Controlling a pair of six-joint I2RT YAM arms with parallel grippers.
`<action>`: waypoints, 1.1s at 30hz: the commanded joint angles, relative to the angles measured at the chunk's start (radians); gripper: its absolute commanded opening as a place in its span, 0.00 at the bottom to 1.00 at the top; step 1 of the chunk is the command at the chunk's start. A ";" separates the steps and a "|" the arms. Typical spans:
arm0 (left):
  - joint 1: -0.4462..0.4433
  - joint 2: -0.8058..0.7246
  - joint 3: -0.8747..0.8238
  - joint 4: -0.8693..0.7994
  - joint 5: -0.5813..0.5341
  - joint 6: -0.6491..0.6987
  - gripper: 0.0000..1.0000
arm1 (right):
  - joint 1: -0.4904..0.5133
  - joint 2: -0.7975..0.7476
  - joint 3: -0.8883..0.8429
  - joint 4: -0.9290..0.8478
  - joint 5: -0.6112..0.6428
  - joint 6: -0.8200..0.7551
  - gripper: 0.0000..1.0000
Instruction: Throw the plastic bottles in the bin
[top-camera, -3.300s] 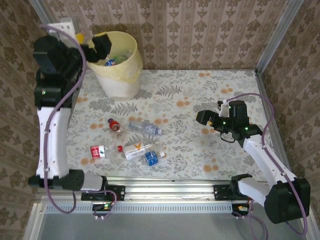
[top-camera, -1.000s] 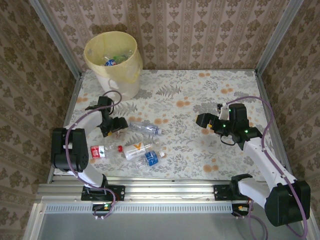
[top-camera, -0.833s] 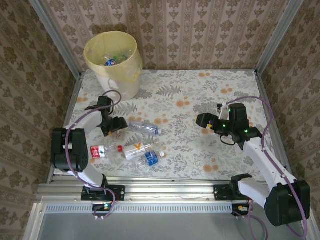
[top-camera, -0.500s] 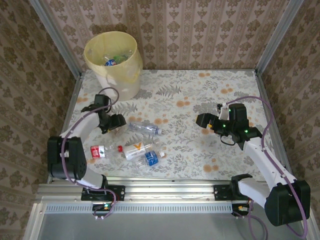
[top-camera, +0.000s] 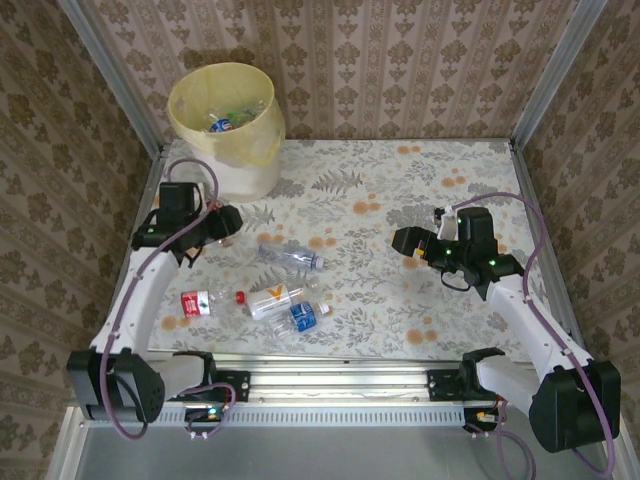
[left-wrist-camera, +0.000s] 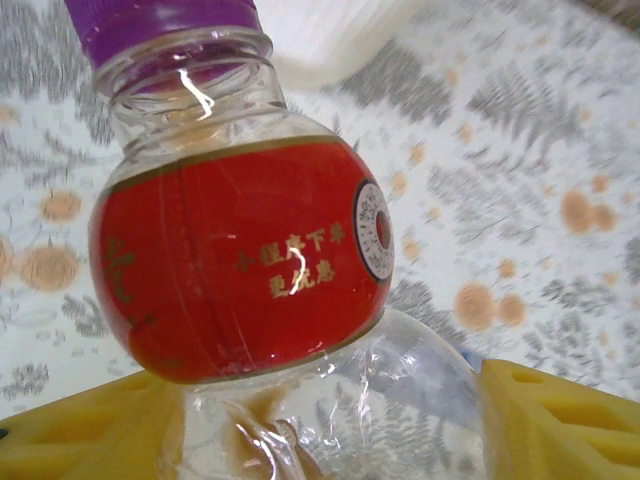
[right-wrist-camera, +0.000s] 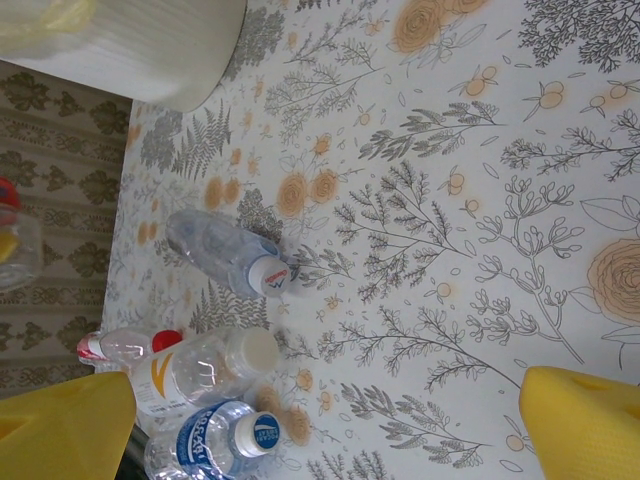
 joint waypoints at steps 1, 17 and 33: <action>-0.004 -0.063 0.055 0.069 0.044 0.029 0.59 | -0.006 -0.038 -0.017 0.046 -0.035 -0.011 1.00; 0.000 -0.047 0.262 0.255 0.158 0.032 0.61 | 0.000 -0.300 -0.070 0.183 -0.133 -0.032 1.00; 0.058 0.193 0.545 0.260 0.157 0.058 0.57 | 0.013 -0.467 -0.086 0.199 -0.106 -0.118 1.00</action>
